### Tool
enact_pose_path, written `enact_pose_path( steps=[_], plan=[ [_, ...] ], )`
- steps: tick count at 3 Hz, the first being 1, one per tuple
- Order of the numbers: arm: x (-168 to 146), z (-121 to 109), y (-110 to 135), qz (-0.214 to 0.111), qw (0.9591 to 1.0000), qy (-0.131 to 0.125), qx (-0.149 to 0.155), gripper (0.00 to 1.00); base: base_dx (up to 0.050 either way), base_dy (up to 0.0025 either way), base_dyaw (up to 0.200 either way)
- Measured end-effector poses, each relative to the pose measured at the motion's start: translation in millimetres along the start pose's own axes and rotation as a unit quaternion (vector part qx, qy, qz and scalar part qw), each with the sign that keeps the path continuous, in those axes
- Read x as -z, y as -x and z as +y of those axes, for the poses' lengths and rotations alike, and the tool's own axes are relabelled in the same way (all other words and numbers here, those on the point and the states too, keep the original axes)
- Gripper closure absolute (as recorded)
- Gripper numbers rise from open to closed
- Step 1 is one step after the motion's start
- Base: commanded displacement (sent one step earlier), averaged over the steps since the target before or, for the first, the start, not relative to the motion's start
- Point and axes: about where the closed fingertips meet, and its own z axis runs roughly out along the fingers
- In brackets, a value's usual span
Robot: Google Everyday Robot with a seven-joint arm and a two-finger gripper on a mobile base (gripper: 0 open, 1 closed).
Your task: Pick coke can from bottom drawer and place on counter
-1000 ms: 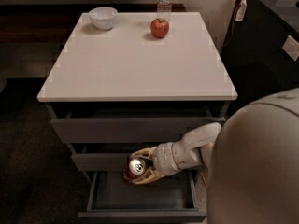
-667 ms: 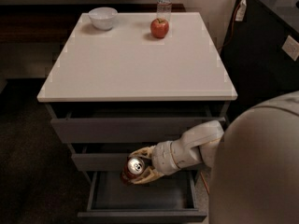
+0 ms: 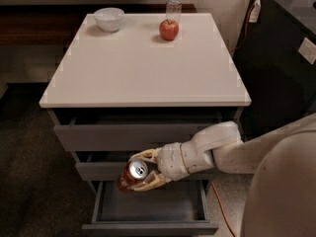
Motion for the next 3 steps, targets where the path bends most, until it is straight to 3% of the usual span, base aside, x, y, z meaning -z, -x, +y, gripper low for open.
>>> enact_pose_path(
  steps=[1,3],
  plan=[
    [9,-6,27,-0.009,1.0000,-0.002,0.003,1.00,0.000,0.00000,0.000],
    [29,-20,63,0.017,0.9998,0.001,-0.010,1.00,0.000,0.00000,0.000]
  ],
)
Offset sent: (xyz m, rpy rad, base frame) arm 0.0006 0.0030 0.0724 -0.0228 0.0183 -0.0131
